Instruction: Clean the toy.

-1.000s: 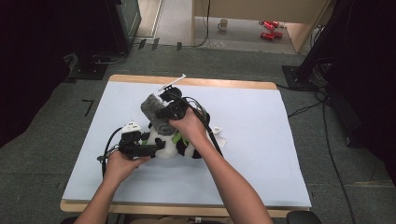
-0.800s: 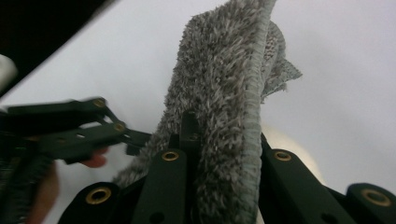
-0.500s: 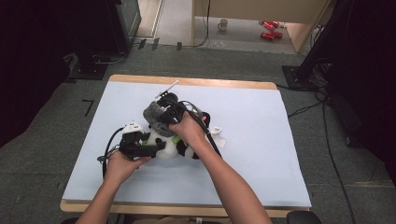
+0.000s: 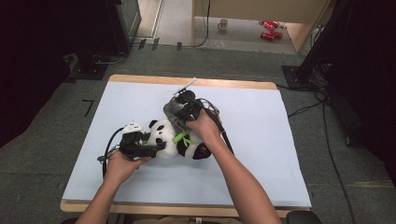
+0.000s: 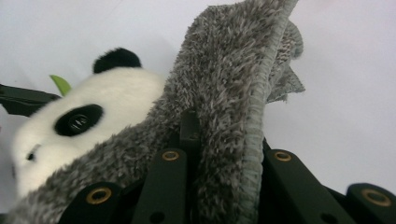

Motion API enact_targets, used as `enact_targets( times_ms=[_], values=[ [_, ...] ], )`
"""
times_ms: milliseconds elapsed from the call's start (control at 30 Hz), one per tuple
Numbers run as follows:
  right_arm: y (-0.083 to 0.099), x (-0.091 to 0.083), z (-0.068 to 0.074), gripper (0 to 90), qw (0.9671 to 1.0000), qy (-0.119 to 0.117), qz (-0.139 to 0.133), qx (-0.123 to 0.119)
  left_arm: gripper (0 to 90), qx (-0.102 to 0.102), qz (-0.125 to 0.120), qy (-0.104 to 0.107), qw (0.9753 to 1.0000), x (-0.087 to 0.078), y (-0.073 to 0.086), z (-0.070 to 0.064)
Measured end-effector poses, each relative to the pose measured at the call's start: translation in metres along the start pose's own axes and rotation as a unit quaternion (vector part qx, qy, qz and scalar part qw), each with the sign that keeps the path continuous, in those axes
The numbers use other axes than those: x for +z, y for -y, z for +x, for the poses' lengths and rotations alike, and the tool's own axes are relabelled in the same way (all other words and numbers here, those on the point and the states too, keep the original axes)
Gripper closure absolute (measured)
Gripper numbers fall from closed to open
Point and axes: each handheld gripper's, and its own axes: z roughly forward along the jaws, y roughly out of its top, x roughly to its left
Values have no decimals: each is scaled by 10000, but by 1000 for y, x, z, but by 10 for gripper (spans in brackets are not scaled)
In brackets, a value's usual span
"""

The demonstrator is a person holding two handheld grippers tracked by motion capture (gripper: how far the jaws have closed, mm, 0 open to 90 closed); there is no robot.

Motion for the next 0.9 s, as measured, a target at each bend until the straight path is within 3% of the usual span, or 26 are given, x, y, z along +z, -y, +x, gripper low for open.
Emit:
enact_targets(
  times_ms=[233,333,467,600,667,900],
  values=[
    [0,-7,-4,781,9999,108,-67,-70,243,57,-16,17,10000,0,1,0],
    [-2,-13,-5,783,9995,261,-101,-114,242,48,-62,41,10000,0,2,1],
    [-5,-31,-9,789,9984,449,-356,-6,238,-7,-52,59,10000,-2,1,1],
    [-5,-49,-11,789,9971,133,-716,204,217,38,57,46,10000,-6,-3,0],
    [-5,-57,-6,789,9960,-76,-871,188,214,70,77,26,9999,-7,-4,-2],
    [-4,-68,28,789,9916,-616,-1135,-75,215,217,68,-46,9997,-12,-5,-6]
  ],
)
